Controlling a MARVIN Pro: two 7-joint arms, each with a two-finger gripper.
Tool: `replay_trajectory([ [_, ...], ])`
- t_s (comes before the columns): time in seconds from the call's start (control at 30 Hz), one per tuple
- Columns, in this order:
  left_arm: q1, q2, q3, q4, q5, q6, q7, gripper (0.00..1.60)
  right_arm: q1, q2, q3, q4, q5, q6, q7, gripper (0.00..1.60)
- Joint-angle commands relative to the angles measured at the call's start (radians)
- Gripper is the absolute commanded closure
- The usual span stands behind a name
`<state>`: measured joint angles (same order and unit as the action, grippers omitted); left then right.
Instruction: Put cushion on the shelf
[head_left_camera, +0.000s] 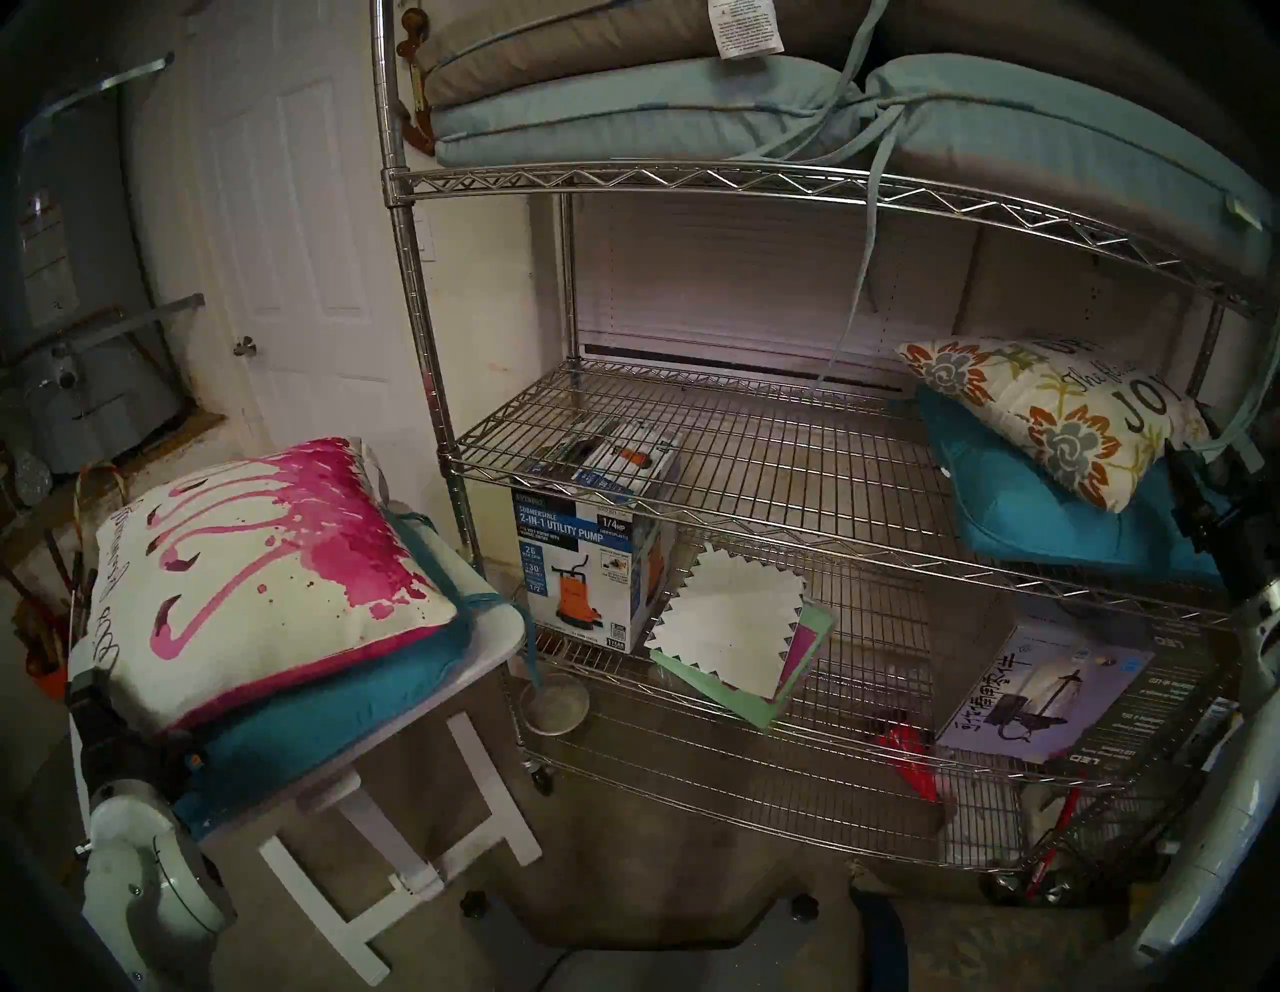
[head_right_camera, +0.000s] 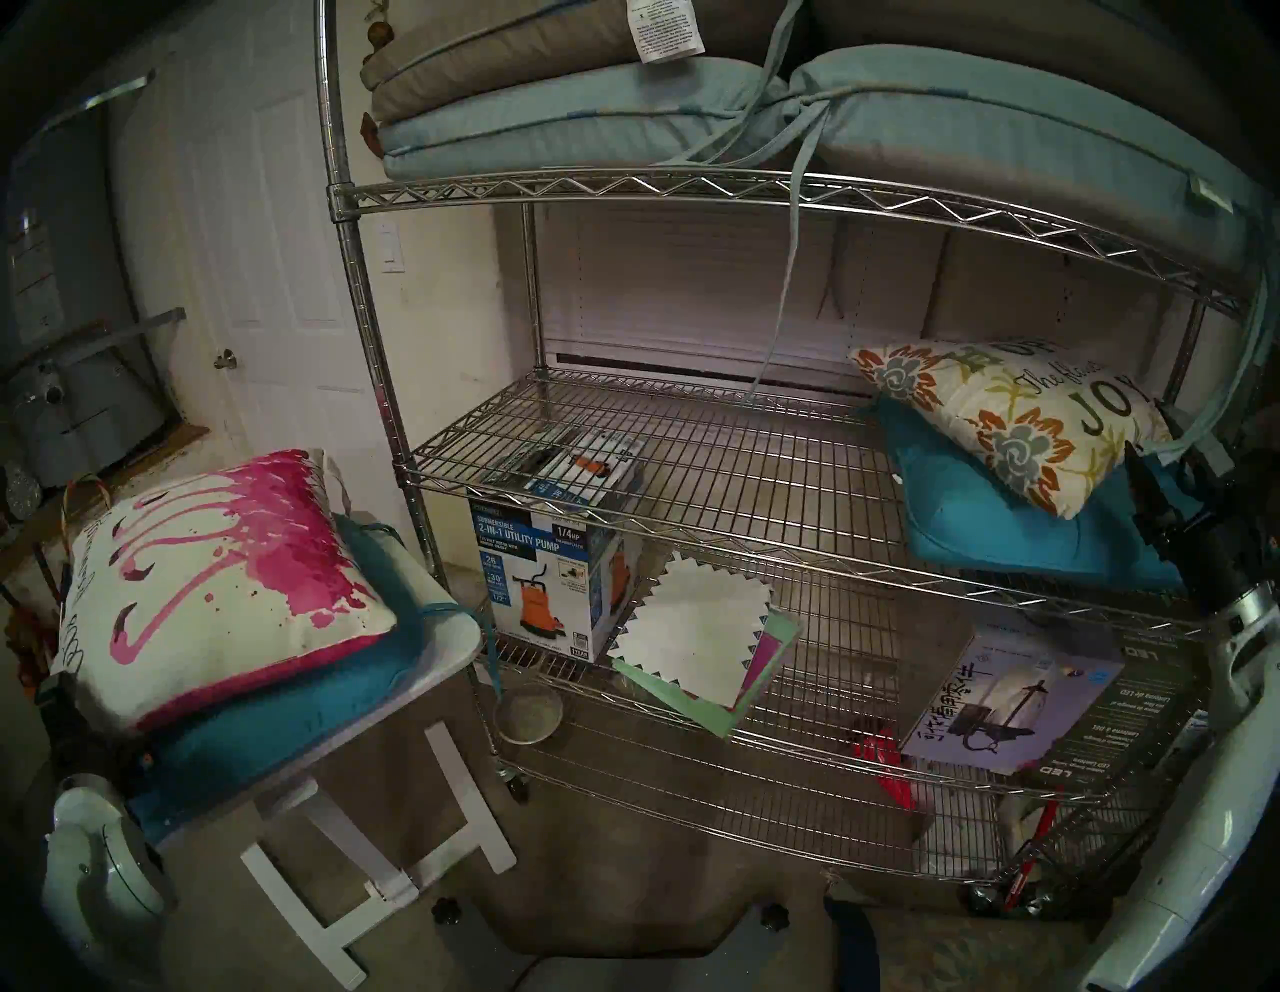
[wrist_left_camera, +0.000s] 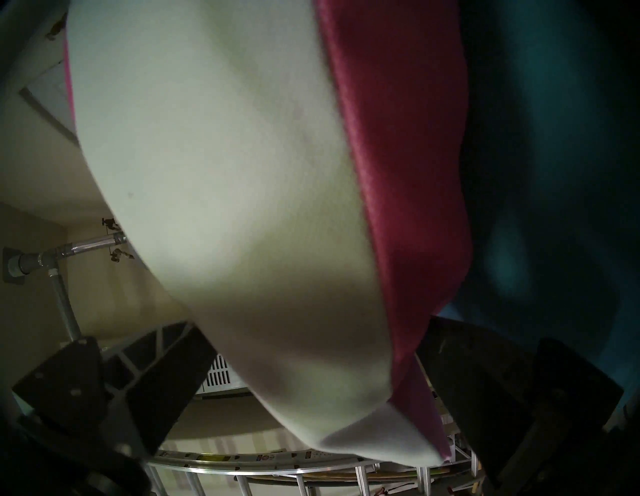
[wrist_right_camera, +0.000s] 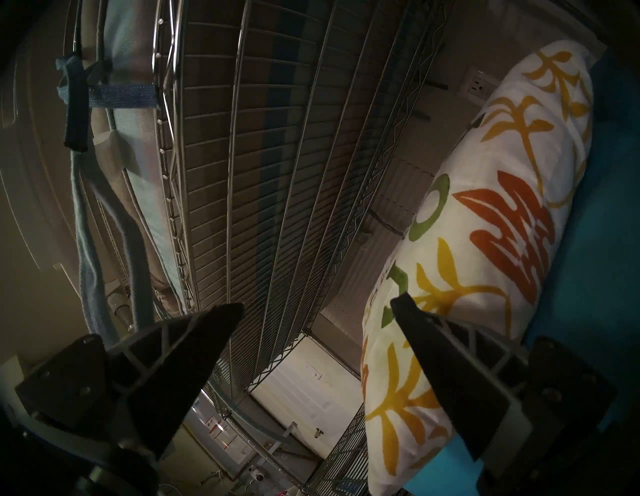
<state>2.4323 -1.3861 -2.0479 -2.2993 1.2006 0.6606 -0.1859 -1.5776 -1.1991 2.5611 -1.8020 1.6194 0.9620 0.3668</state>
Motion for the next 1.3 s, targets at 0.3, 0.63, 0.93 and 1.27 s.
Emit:
replay_trajectory([
  [0.3, -0.008, 0.005, -0.001, -0.016, 0.013, -0.002, 0.003, 0.0, -0.072, -0.053, 0.007, -0.098, 0.054, -0.002, -0.011, 0.0],
  [0.63, -0.01, 0.004, -0.001, -0.015, 0.015, -0.003, 0.001, 0.0, -0.193, -0.129, 0.006, -0.236, 0.103, -0.002, 0.008, 0.0],
  [0.93, -0.012, 0.003, -0.001, -0.015, 0.017, -0.003, -0.001, 0.0, -0.319, -0.196, -0.015, -0.369, 0.164, -0.002, 0.031, 0.0],
  [1.27, -0.013, 0.001, -0.001, -0.015, 0.02, -0.004, -0.003, 0.0, -0.482, -0.258, -0.033, -0.517, 0.229, -0.002, 0.055, 0.0],
])
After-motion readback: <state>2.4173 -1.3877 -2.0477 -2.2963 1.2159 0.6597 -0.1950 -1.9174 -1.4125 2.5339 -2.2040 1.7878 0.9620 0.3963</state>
